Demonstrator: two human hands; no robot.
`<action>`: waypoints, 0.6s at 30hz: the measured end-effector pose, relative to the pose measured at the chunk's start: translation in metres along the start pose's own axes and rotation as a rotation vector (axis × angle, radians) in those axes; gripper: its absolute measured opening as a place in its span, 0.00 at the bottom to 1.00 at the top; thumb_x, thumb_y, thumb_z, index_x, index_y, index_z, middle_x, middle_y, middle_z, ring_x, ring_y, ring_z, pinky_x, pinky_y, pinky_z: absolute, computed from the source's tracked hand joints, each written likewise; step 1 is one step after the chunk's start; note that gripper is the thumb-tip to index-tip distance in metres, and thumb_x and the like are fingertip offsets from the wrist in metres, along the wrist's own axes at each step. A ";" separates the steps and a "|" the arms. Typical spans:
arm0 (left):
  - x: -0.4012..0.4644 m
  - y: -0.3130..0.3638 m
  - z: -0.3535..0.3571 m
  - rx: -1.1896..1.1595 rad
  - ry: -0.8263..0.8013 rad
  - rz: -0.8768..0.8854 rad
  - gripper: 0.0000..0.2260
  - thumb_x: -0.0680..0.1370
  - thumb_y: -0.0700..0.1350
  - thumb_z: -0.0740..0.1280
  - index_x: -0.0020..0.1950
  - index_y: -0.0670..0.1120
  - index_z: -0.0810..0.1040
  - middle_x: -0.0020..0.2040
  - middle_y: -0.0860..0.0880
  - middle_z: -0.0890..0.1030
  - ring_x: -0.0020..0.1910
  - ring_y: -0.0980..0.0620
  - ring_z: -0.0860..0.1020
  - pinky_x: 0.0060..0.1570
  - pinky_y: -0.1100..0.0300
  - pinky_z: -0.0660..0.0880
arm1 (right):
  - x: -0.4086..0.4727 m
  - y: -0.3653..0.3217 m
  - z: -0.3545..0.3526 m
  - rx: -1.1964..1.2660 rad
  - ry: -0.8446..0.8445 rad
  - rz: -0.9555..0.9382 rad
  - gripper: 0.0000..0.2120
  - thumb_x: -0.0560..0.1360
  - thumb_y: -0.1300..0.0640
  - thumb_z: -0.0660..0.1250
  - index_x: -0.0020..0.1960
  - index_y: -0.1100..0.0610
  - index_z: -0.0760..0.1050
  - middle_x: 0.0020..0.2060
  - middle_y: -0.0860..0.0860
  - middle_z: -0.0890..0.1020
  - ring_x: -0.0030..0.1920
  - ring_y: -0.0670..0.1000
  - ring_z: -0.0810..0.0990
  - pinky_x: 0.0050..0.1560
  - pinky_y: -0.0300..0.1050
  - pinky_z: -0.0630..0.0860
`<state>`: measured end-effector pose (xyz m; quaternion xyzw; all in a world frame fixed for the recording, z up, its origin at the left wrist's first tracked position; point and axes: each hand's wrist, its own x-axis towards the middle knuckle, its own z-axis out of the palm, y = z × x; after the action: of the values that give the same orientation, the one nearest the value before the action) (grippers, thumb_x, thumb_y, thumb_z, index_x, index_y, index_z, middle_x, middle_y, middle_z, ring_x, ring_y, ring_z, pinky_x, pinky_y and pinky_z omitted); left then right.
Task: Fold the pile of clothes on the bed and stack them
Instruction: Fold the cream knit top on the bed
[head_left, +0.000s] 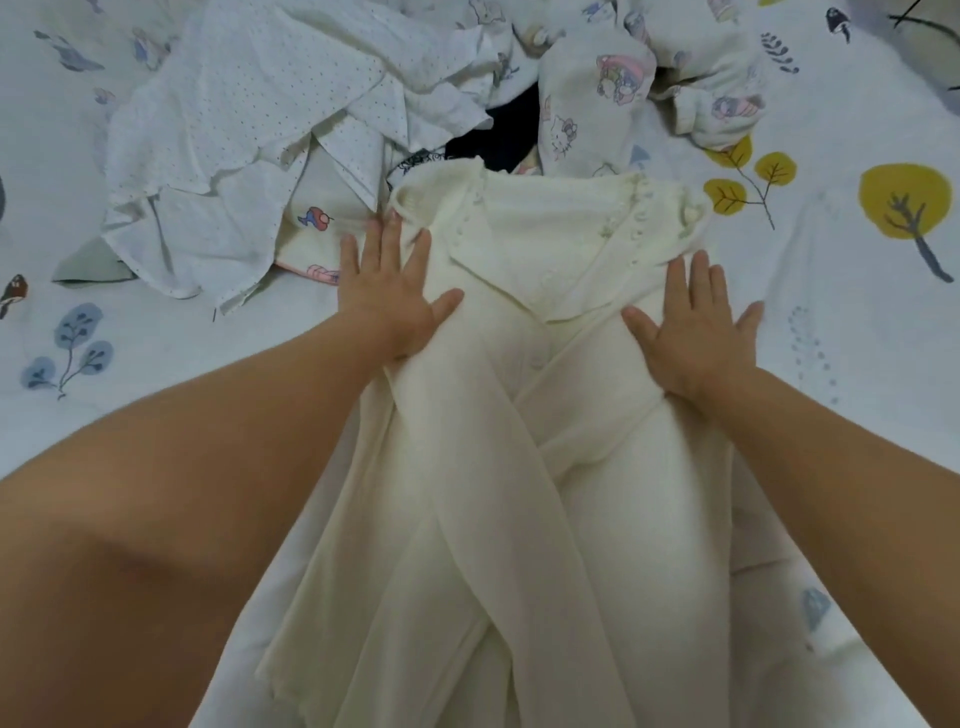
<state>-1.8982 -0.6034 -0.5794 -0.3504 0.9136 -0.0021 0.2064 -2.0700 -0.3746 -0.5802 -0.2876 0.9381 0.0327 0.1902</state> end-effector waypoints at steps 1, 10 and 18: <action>0.001 0.001 -0.002 -0.002 -0.022 0.007 0.35 0.77 0.66 0.42 0.76 0.48 0.37 0.76 0.42 0.36 0.75 0.43 0.37 0.72 0.44 0.38 | 0.001 0.000 0.000 0.009 -0.012 -0.006 0.35 0.78 0.36 0.42 0.76 0.53 0.35 0.76 0.51 0.37 0.76 0.51 0.37 0.72 0.64 0.40; -0.112 -0.006 0.006 -0.566 0.282 -0.206 0.19 0.75 0.56 0.65 0.51 0.40 0.73 0.49 0.41 0.74 0.50 0.40 0.73 0.50 0.48 0.70 | -0.122 -0.029 -0.016 0.506 0.138 -0.142 0.10 0.78 0.52 0.61 0.54 0.56 0.73 0.50 0.53 0.73 0.53 0.54 0.73 0.48 0.45 0.64; -0.132 -0.033 0.029 -0.836 -0.067 -0.350 0.07 0.76 0.39 0.63 0.38 0.43 0.70 0.34 0.47 0.73 0.40 0.45 0.73 0.39 0.56 0.68 | -0.174 -0.062 0.002 0.540 -0.379 -0.139 0.09 0.76 0.51 0.64 0.51 0.56 0.75 0.45 0.48 0.79 0.47 0.50 0.77 0.47 0.42 0.71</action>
<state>-1.7781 -0.5398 -0.5516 -0.5525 0.7560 0.3433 0.0730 -1.9025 -0.3340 -0.5133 -0.2788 0.8389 -0.1772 0.4325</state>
